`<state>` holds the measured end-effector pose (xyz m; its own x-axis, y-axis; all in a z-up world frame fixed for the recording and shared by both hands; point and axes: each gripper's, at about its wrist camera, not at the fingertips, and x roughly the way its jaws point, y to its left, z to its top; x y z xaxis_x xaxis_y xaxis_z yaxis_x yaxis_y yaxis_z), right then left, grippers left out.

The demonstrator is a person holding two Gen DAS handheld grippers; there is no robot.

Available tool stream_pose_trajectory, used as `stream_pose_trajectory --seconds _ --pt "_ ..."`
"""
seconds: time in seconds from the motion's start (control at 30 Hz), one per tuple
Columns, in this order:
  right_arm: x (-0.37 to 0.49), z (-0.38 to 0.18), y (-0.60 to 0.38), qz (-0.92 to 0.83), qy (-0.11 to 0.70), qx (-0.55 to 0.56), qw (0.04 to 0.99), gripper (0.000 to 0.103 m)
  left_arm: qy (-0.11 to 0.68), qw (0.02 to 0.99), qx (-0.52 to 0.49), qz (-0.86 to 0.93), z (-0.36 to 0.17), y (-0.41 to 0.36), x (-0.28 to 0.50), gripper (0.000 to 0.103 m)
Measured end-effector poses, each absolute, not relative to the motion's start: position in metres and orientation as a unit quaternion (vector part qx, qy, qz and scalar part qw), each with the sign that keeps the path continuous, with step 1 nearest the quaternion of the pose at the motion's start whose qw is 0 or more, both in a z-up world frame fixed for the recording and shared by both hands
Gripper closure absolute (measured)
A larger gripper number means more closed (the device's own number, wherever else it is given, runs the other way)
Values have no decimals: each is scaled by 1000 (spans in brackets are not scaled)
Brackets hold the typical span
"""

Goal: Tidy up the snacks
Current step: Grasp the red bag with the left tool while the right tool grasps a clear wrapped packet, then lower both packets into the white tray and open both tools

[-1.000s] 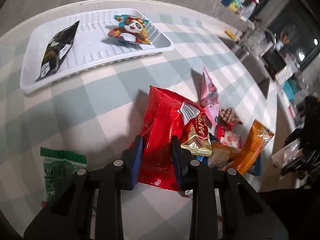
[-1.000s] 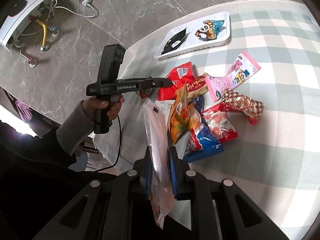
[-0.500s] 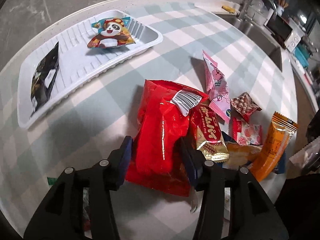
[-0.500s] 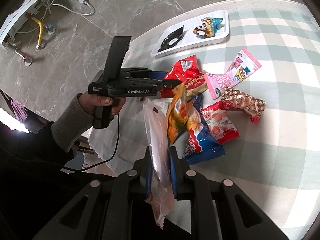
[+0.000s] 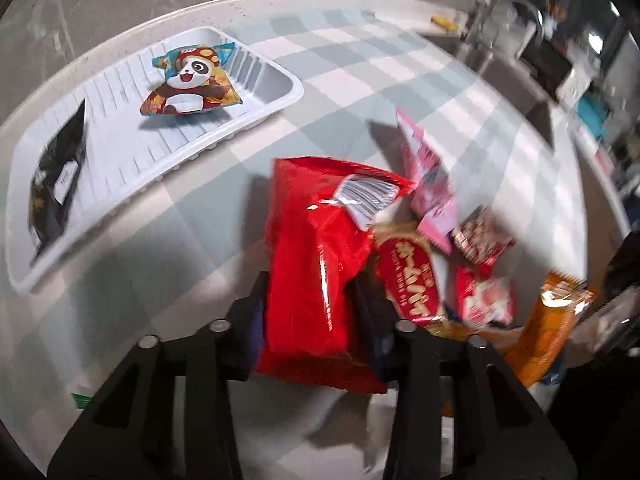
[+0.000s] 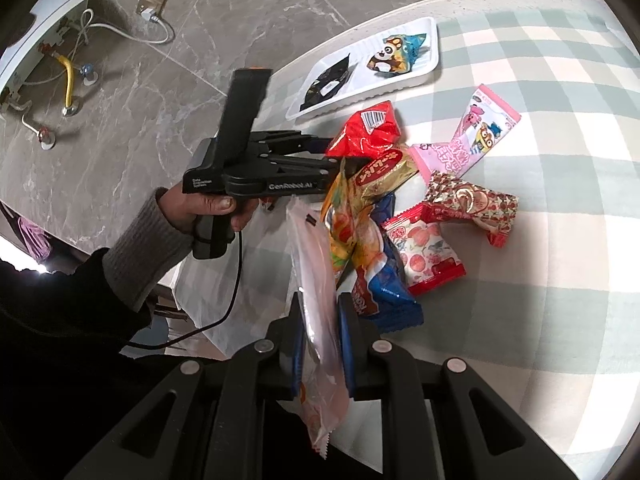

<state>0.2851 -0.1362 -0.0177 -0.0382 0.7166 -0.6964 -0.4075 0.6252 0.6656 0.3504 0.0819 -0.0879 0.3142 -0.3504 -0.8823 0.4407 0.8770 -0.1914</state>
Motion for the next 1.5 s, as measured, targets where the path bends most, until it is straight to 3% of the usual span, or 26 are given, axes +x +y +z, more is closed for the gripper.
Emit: stream_pose_trajectory --seconds 0.4,0.7,1.2,1.5 --pt "311 -17 -156 396 585 216 674 86 533 784 -158 -277 -84 125 350 70" --pt "354 -19 -154 395 576 270 663 86 499 791 -242 -260 -60 171 352 70" --pt "461 -10 -68 420 573 260 654 85 467 815 -279 -200 -31 234 404 70" --pt "523 -34 -17 407 593 252 648 83 466 829 -262 -165 -35 245 449 70"
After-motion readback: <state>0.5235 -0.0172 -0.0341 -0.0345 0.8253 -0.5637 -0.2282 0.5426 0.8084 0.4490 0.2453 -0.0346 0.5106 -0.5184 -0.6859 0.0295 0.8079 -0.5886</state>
